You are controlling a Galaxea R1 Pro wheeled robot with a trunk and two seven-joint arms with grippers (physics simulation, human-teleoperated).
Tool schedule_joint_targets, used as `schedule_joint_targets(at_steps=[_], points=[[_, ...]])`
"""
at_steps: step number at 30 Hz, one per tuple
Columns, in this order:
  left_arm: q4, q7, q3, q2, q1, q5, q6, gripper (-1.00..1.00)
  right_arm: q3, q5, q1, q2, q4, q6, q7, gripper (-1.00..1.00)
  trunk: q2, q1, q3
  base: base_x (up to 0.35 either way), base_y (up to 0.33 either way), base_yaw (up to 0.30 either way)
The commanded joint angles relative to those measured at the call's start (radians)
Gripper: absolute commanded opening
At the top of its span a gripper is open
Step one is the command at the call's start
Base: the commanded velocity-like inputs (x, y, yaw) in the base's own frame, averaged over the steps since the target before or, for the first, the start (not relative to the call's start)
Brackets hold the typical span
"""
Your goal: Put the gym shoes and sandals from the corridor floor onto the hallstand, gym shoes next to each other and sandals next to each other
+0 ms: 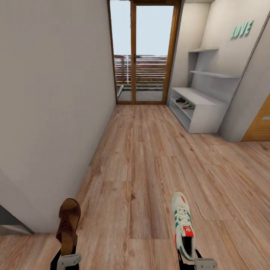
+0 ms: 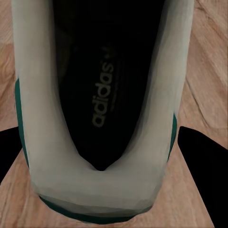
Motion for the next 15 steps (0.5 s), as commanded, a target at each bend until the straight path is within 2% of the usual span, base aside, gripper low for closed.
schedule_joint_targets(at_steps=[1,15], points=[[0.000,0.001,0.003,0.000,-0.001,-0.007,-0.002,-1.00,-0.004,0.011,-0.001,0.001,0.000,-0.003,-0.005,-1.00,0.000,0.000,-0.001,0.339,0.000,0.000],[0.000,0.001,0.003,0.000,-0.001,-0.007,-0.002,-1.00,-0.004,0.011,-0.001,0.001,0.000,-0.003,-0.005,-1.00,0.000,0.000,-0.001,0.339,0.000,0.000]])
